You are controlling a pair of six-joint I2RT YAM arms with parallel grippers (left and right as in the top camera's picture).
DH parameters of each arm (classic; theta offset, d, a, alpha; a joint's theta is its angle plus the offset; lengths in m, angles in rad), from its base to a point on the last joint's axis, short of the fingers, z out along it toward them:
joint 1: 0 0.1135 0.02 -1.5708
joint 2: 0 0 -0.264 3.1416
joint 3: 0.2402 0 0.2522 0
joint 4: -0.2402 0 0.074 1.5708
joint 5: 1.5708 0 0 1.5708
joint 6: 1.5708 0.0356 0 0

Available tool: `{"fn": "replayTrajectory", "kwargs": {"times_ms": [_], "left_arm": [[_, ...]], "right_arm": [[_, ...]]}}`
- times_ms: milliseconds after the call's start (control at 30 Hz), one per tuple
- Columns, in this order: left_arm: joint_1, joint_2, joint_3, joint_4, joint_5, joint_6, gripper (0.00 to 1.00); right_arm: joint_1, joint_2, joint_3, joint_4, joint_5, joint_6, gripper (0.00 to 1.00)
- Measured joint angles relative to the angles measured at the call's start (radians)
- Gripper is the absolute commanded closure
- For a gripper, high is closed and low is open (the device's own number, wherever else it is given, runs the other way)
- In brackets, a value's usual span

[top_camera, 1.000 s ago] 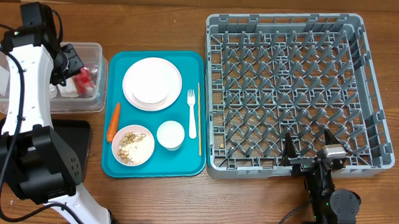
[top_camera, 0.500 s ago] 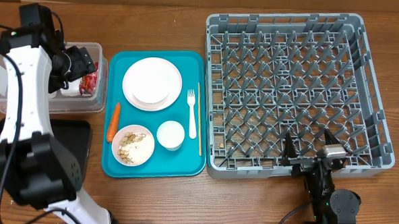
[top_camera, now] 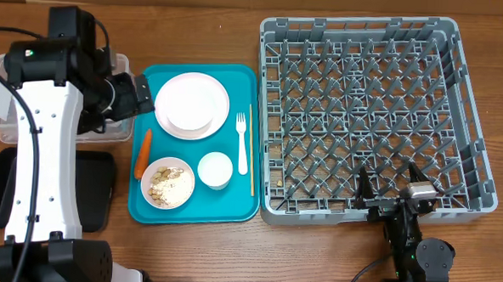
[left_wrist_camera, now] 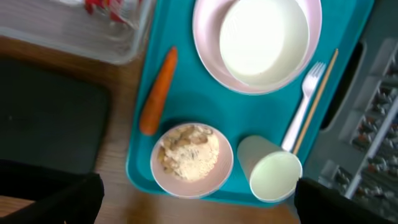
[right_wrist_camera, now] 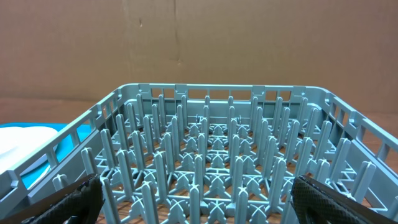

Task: Sort waste into correct bins and load items into the dishwasher
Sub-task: 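Move the left gripper over the rice-and-peanut bowl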

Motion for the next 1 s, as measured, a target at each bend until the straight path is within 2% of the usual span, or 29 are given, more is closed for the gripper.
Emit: {"fn": "replayTrajectory", "kwargs": {"times_ms": [100, 233, 300, 367, 467, 700, 800, 1000], "left_arm": [[-0.021, 0.002, 0.000, -0.037, 0.031, 0.006, 0.30], [-0.062, 0.002, -0.002, -0.057, 0.054, 0.008, 0.49], [-0.084, 0.002, -0.013, -0.058, 0.058, 0.002, 0.51], [-0.106, 0.002, -0.039, -0.052, 0.057, -0.003, 0.57], [-0.148, 0.003, -0.110, -0.024, 0.042, -0.027, 0.57], [-0.266, 0.009, -0.309, 0.128, 0.002, -0.126, 0.59], [-0.305, 0.010, -0.380, 0.187, -0.003, -0.159, 0.67], [-0.345, 0.010, -0.505, 0.291, -0.005, -0.208, 0.67]], "right_arm": [[0.000, 0.000, 0.000, -0.001, 0.000, 0.000, 0.00], [0.000, 0.000, 0.000, 0.000, 0.000, 0.000, 0.00], [0.000, 0.000, 0.000, 0.000, 0.001, 0.000, 0.00], [0.000, 0.000, 0.000, 0.000, 0.000, 0.000, 0.00], [0.000, 0.000, 0.000, -0.001, 0.000, 0.000, 0.00], [0.000, 0.000, 0.000, 0.000, 0.000, 0.000, 0.00], [0.000, 0.000, 0.000, 0.000, 0.000, 0.000, 0.00], [0.000, 0.000, 0.000, 0.000, 0.000, 0.000, 0.00]]}}
